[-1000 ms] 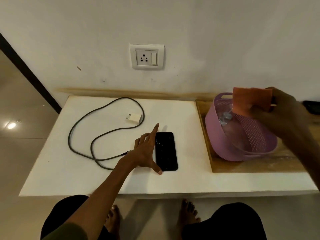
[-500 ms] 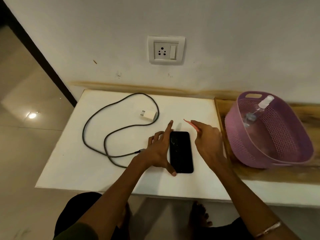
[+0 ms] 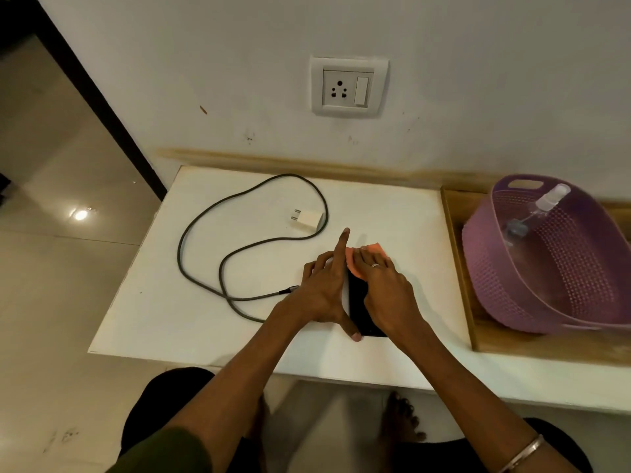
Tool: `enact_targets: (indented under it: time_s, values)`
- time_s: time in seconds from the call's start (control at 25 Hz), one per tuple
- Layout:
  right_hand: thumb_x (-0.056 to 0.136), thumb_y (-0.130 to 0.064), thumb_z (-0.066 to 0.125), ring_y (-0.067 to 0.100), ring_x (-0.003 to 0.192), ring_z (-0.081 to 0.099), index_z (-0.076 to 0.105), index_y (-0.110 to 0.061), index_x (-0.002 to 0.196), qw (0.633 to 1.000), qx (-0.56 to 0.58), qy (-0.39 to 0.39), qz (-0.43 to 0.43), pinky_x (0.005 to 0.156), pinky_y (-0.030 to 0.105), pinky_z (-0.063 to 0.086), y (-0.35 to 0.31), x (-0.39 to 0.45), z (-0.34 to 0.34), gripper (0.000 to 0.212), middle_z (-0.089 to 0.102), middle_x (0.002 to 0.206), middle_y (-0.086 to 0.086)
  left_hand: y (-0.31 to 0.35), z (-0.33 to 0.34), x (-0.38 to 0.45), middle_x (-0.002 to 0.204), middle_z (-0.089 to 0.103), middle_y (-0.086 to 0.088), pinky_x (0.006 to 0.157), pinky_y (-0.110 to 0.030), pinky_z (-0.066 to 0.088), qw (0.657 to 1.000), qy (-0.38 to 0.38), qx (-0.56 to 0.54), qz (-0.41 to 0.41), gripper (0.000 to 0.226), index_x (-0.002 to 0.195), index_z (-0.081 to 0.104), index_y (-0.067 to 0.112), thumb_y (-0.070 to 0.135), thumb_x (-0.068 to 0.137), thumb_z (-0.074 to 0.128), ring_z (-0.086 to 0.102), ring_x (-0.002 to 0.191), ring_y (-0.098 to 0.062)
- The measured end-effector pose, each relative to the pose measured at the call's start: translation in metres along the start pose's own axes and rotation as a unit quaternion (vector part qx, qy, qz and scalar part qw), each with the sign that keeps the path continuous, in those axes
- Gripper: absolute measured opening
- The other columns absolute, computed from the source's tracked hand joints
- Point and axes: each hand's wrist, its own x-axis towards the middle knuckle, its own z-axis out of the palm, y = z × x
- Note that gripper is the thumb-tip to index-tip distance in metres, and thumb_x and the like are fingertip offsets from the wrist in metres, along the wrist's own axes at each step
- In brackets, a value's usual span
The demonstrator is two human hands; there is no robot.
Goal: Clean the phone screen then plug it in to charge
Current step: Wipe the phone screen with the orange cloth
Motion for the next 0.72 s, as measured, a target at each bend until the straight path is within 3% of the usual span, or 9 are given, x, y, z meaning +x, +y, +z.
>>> enact_targets:
  time_s: [0.16,0.28,0.36,0.4,0.48,0.52,0.6,0.72]
  values:
    - [0.096,-0.050,0.043,0.021,0.117,0.055,0.045,-0.021,0.135,0.998,-0.044,0.013,-0.050,0.095,0.023,0.036,-0.001,-0.003,-0.005,0.048,0.055,0.133,0.002,0.000,0.000,-0.001,0.160,0.022,-0.005,0.119,-0.046,0.008,1.000,0.005,-0.006,0.000,0.170,0.143,-0.035,0.042,0.053,0.034,0.096,0.012,0.149,-0.029]
    - [0.093,-0.054,0.045,0.021,0.112,0.058,0.049,-0.022,0.129,0.994,-0.080,-0.008,-0.072,0.099,0.029,0.042,-0.004,-0.009,-0.013,0.049,0.059,0.127,0.003,-0.001,-0.001,-0.001,0.159,0.024,-0.002,0.119,-0.048,0.009,1.000,0.008,0.000,0.003,0.171,0.143,-0.034,0.043,0.053,0.032,0.096,0.012,0.149,-0.028]
    - [0.095,-0.043,0.050,0.026,0.122,0.054,0.051,-0.020,0.132,0.994,-0.062,-0.031,-0.079,0.108,0.040,0.042,-0.010,-0.015,-0.022,0.043,0.058,0.132,0.006,-0.002,-0.001,0.000,0.159,0.026,0.003,0.118,-0.048,0.009,1.000,0.010,0.001,0.011,0.170,0.145,-0.030,0.042,0.054,0.030,0.096,0.013,0.148,-0.026]
    - [0.096,-0.026,0.053,0.027,0.132,0.046,0.049,-0.021,0.136,0.994,-0.040,-0.051,-0.089,0.113,0.042,0.036,-0.010,-0.019,-0.025,0.041,0.052,0.140,0.006,-0.003,-0.002,0.000,0.158,0.027,0.006,0.118,-0.048,0.010,1.000,0.011,0.003,0.014,0.170,0.146,-0.027,0.042,0.054,0.030,0.096,0.014,0.148,-0.026]
    - [0.088,0.005,0.049,0.022,0.145,0.025,0.047,-0.024,0.142,0.984,-0.059,-0.058,-0.158,0.116,0.037,0.020,-0.007,-0.032,-0.030,0.061,0.036,0.154,-0.001,-0.003,-0.003,0.001,0.159,0.025,0.007,0.119,-0.049,0.011,1.000,0.011,0.011,0.012,0.169,0.147,-0.024,0.042,0.055,0.028,0.095,0.015,0.148,-0.026]
    - [0.084,0.010,0.048,0.019,0.147,0.020,0.047,-0.025,0.142,0.980,-0.063,-0.067,-0.178,0.114,0.033,0.016,-0.006,-0.040,-0.033,0.067,0.031,0.157,-0.003,-0.003,-0.003,0.001,0.159,0.025,0.007,0.120,-0.050,0.011,1.000,0.010,0.013,0.010,0.168,0.147,-0.024,0.043,0.055,0.028,0.095,0.015,0.148,-0.026]
    - [0.084,0.010,0.049,0.018,0.147,0.019,0.047,-0.027,0.141,0.979,-0.043,-0.073,-0.187,0.111,0.029,0.014,-0.004,-0.052,-0.033,0.068,0.030,0.158,-0.004,-0.002,-0.003,0.002,0.159,0.024,0.006,0.119,-0.049,0.010,1.000,0.007,0.018,0.005,0.168,0.145,-0.025,0.045,0.056,0.027,0.095,0.014,0.148,-0.027]
    - [0.092,-0.006,0.056,0.021,0.147,0.022,0.034,-0.026,0.148,0.985,-0.074,-0.125,-0.096,0.120,0.032,0.019,-0.002,-0.061,-0.021,0.063,0.023,0.161,0.000,-0.003,-0.002,0.000,0.161,0.020,0.005,0.118,-0.048,0.008,1.000,0.003,0.020,0.004,0.166,0.145,-0.024,0.045,0.058,0.029,0.094,0.013,0.149,-0.027]
